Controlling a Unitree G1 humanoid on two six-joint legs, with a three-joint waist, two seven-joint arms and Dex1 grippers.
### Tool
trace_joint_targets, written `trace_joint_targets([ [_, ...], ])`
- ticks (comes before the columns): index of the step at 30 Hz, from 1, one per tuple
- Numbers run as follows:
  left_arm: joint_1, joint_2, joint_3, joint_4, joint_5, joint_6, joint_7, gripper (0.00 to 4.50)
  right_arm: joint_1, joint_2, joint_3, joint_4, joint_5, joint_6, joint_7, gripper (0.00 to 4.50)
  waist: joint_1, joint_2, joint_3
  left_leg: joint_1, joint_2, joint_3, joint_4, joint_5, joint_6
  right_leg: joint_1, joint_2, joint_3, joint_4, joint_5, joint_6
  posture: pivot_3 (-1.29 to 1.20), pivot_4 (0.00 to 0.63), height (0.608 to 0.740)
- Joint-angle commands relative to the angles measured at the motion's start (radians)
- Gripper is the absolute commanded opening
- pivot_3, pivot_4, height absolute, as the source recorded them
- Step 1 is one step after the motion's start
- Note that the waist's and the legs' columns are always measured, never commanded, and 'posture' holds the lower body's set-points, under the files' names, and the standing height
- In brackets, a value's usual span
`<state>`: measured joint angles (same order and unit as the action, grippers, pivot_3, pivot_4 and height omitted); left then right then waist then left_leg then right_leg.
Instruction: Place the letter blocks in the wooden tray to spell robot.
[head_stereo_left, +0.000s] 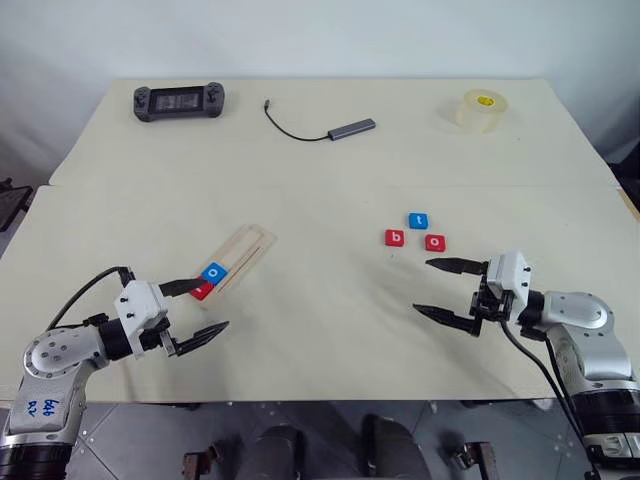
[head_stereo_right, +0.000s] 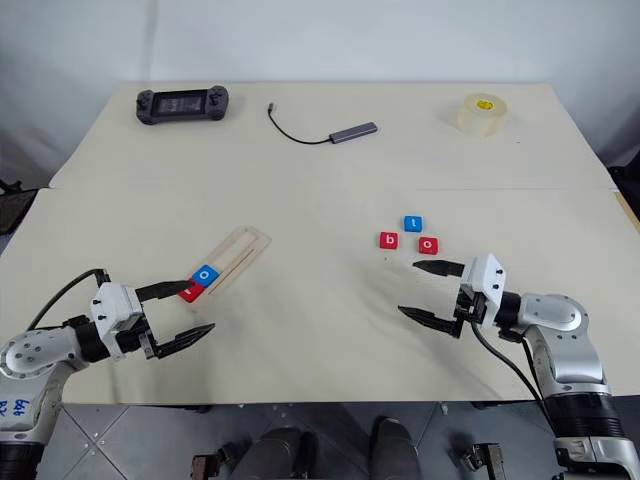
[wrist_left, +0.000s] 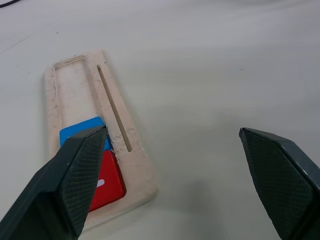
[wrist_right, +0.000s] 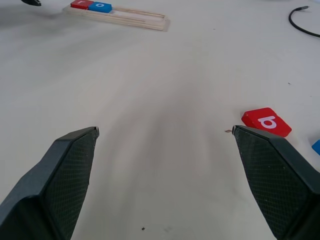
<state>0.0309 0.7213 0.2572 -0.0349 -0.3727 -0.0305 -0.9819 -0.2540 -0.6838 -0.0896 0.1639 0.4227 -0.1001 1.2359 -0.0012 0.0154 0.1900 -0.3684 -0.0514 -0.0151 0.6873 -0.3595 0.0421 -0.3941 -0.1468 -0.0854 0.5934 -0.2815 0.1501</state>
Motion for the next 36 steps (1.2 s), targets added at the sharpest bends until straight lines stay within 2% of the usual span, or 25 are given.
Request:
trace_joint_targets([
  [1, 0.023, 0.000, 0.019, -0.042, -0.010, -0.007, 0.007, 4.50, -0.003, 0.006, -0.022, -0.005, 0.015, -0.018, 0.008, 4.48, 0.000, 0.000, 0.000, 0.000, 0.000, 0.000, 0.000, 0.000, 0.000, 0.000, 0.000, 0.000, 0.000, 0.000, 0.000, 0.00, 0.150, 0.740],
  [4, 0.058, -0.013, 0.074, -0.052, -0.028, 0.024, 0.063, 4.50, -0.007, 0.020, -0.023, -0.026, 0.044, 0.011, 0.002, 4.48, 0.000, 0.000, 0.000, 0.000, 0.000, 0.000, 0.000, 0.000, 0.000, 0.000, 0.000, 0.000, 0.000, 0.000, 0.000, 0.00, 0.150, 0.740],
  [9, 0.197, -0.057, 0.246, -0.077, -0.106, 0.027, 0.110, 4.50, -0.053, 0.080, 0.005, -0.137, 0.094, 0.087, -0.034, 4.48, -0.007, 0.000, 0.000, 0.000, 0.002, 0.001, 0.000, 0.000, -0.001, -0.001, 0.001, 0.001, 0.000, 0.000, 0.000, 0.00, 0.150, 0.740],
  [15, 0.275, -0.109, 0.291, 0.041, -0.064, -0.066, 0.126, 4.50, -0.100, 0.157, 0.102, -0.255, 0.086, 0.136, -0.039, 4.48, 0.006, 0.000, 0.000, 0.000, 0.002, 0.000, 0.001, 0.000, -0.001, 0.001, 0.001, 0.000, 0.000, 0.000, 0.000, 0.00, 0.150, 0.740],
  [18, 0.252, -0.103, 0.276, 0.077, -0.081, -0.071, 0.102, 4.50, -0.109, 0.169, 0.143, -0.281, 0.075, 0.149, -0.036, 4.48, 0.015, -0.001, 0.000, 0.000, 0.001, -0.001, 0.002, 0.000, -0.001, 0.001, 0.001, 0.000, 0.000, 0.000, 0.000, 0.00, 0.150, 0.740],
  [22, 0.188, -0.104, 0.235, 0.027, -0.118, -0.009, 0.102, 4.50, -0.089, 0.142, 0.135, -0.293, 0.076, 0.158, -0.033, 4.48, 0.026, -0.001, -0.001, 0.000, 0.000, -0.002, 0.002, 0.000, -0.001, 0.001, -0.001, 0.000, 0.001, 0.000, 0.000, 0.00, 0.150, 0.740],
  [29, -0.007, -0.097, 0.144, 0.084, -0.054, 0.036, 0.161, 4.50, -0.063, 0.117, 0.106, -0.304, 0.081, 0.169, -0.053, 4.48, 0.022, -0.001, -0.001, 0.000, 0.000, -0.001, 0.003, 0.000, -0.001, 0.000, 0.000, 0.000, 0.002, 0.000, 0.000, 0.00, 0.150, 0.740],
  [36, -0.036, -0.097, 0.069, 0.099, -0.012, 0.090, 0.170, 4.50, -0.060, 0.128, 0.100, -0.317, 0.071, 0.169, -0.091, 4.48, -0.002, -0.002, -0.001, 0.000, 0.000, -0.001, 0.002, 0.000, -0.001, -0.001, 0.000, 0.000, 0.003, 0.000, 0.000, 0.00, 0.150, 0.740],
])
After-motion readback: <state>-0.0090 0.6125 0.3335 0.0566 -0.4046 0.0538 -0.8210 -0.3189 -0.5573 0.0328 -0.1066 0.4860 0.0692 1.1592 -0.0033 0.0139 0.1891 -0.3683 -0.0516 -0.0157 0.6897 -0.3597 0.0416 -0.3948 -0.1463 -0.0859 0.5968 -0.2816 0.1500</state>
